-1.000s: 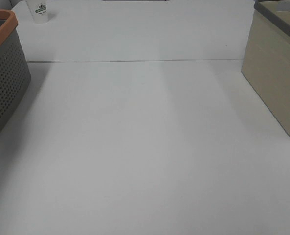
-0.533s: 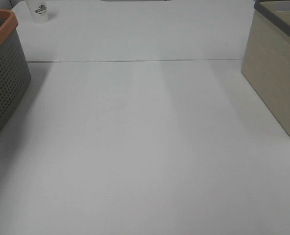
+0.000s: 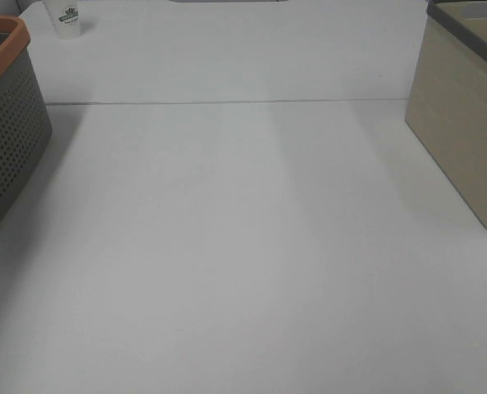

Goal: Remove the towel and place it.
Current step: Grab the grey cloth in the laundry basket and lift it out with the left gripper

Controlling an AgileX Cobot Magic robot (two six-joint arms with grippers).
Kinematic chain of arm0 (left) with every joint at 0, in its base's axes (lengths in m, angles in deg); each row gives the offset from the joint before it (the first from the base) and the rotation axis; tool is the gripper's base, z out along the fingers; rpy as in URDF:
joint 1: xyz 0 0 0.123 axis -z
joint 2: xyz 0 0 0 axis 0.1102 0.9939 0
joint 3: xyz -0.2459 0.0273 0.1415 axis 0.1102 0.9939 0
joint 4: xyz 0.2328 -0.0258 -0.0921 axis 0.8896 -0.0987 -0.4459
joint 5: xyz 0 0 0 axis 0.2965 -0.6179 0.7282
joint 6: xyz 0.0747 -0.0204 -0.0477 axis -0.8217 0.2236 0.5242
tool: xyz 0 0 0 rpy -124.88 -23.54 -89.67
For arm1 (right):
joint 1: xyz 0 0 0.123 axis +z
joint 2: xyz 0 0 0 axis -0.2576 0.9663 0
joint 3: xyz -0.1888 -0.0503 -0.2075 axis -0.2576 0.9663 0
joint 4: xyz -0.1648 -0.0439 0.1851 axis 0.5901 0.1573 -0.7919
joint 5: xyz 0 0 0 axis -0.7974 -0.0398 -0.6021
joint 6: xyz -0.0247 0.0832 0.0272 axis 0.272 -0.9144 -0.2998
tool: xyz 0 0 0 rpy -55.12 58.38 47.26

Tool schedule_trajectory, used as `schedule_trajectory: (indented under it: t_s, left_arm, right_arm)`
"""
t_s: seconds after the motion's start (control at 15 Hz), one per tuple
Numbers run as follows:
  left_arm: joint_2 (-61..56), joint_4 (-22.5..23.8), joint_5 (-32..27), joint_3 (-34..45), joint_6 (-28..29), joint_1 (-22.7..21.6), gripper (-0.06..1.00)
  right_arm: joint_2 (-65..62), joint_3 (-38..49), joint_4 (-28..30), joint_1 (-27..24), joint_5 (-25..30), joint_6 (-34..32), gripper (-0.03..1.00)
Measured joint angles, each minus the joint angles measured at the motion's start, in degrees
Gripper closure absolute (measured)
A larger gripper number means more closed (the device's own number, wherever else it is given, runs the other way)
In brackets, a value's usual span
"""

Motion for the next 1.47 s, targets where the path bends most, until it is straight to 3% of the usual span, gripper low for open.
schedule_trajectory:
  t_s: [0.4,1.0,1.13,1.27,1.47]
  left_arm:
    - [-3.95,1.83,0.06,0.0,0.0,0.0,0.94]
    - [-19.48,10.26,3.09,0.0,0.0,0.0,0.94]
    - [-23.66,12.15,5.96,0.0,0.0,-0.11,0.94]
    - [-28.76,19.42,13.92,0.0,0.0,-0.11,0.94]
    - [-31.63,20.8,17.36,-0.34,0.06,-0.11,0.94]
  right_arm:
    - [0.0,0.0,0.0,0.0,0.0,0.0,0.28]
    - [0.0,0.0,0.0,0.0,0.0,-0.06,0.28]
    - [0.0,0.0,0.0,0.0,0.0,-0.06,0.28]
    - [0.0,0.0,0.0,0.0,0.0,-0.06,0.28]
    - [0.0,0.0,0.0,0.0,0.0,-0.06,0.28]
